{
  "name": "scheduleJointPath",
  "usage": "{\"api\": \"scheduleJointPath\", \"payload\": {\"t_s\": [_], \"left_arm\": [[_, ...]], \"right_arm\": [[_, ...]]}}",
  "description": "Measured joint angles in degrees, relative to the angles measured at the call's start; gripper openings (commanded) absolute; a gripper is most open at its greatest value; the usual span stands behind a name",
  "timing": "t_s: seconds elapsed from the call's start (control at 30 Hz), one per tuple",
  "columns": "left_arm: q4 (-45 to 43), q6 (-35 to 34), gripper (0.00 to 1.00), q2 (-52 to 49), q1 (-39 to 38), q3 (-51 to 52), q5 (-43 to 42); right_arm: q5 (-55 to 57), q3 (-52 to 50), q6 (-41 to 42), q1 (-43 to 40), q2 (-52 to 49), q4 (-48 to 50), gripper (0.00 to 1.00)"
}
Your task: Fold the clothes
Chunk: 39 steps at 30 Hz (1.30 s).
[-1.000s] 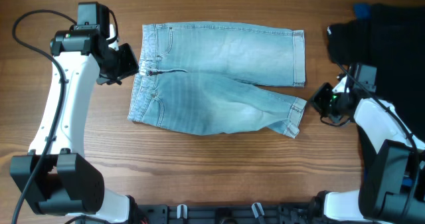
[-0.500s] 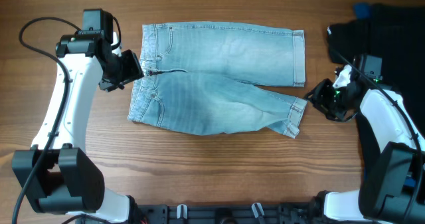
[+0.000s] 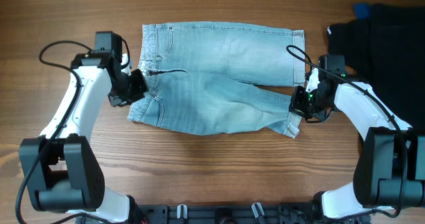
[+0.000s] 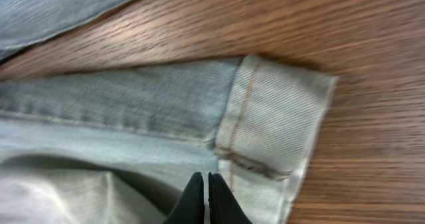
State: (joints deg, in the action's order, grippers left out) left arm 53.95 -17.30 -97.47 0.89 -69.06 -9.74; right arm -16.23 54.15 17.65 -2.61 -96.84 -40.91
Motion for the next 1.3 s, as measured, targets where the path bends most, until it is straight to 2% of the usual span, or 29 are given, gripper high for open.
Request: {"api": "scheduleJointPath", "payload": {"t_s": [0.1, 0.23, 0.33, 0.47, 0.53, 0.57, 0.63, 0.7, 0.87, 1.0, 1.3], "left_arm": [[-2.60, 1.64, 0.59, -0.15, 0.83, 0.87, -0.31], [-3.50, 7.04, 0.68, -0.48, 3.13, 0.85, -0.52], [-4.11, 13.25, 0.81, -2.97, 3.87, 0.87, -0.63], [-3.37, 20.46, 0.77, -5.92, 4.02, 0.87, -1.60], [-2.14, 26.05, 0.72, -6.86, 4.17, 0.87, -5.05], [-1.64, 27.45, 0.70, -6.86, 4.17, 0.87, -5.99], [-0.09, 29.22, 0.60, -6.88, 4.17, 0.85, -8.17], [2.64, 30.40, 0.60, -6.88, 4.35, 0.87, -9.92], [2.67, 30.32, 0.61, -6.88, 4.48, 0.87, -10.78], [2.60, 30.29, 0.61, -6.88, 4.48, 0.87, -11.02], [-0.42, 28.09, 0.60, -6.91, 4.48, 2.64, -11.19]], "right_arm": [[1.36, 0.00, -0.04, 0.00, -0.02, 0.55, 0.07], [2.84, 0.00, -0.02, 0.00, -0.02, 0.68, 0.08], [3.45, 0.00, -0.02, 0.00, -0.04, 0.70, 0.10], [3.67, 0.00, -0.04, 0.00, -0.04, 0.83, 0.11], [3.72, 0.00, -0.02, 0.00, -0.04, 0.92, 0.11], [3.85, 0.00, -0.02, 0.00, -0.04, 1.03, 0.12], [3.87, 0.00, -0.02, 0.00, -0.04, 1.31, 0.12], [3.89, 0.00, -0.02, 0.00, -0.04, 1.38, 0.09], [3.19, 0.52, -2.16, 0.00, -0.09, 1.20, 0.10], [2.29, 4.63, -4.28, 0.00, -0.26, -1.40, 0.07], [2.34, 1.86, -4.55, 0.00, -3.08, -0.68, 0.04]]}}
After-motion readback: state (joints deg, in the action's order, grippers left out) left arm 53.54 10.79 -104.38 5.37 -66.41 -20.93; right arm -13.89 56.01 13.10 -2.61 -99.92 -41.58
